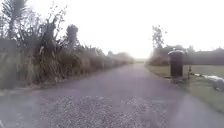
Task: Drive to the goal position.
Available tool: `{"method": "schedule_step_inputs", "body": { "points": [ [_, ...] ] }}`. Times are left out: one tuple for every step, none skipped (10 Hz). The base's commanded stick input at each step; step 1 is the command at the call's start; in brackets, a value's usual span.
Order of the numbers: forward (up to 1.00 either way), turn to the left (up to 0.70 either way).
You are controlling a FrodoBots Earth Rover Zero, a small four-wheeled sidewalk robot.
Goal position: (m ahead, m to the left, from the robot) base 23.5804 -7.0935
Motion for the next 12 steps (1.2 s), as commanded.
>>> {"method": "schedule_step_inputs", "body": {
  "points": [
    [0.45,0.00],
    [0.45,0.00],
    [0.45,0.00],
    [0.45,0.00],
    [0.45,0.00],
    [0.45,-0.27],
    [0.45,-0.27],
    [0.45,-0.27],
    [0.45,-0.27],
    [0.45,-0.27],
    [0.45,-0.27],
    [0.50,-0.24]
  ]
}}
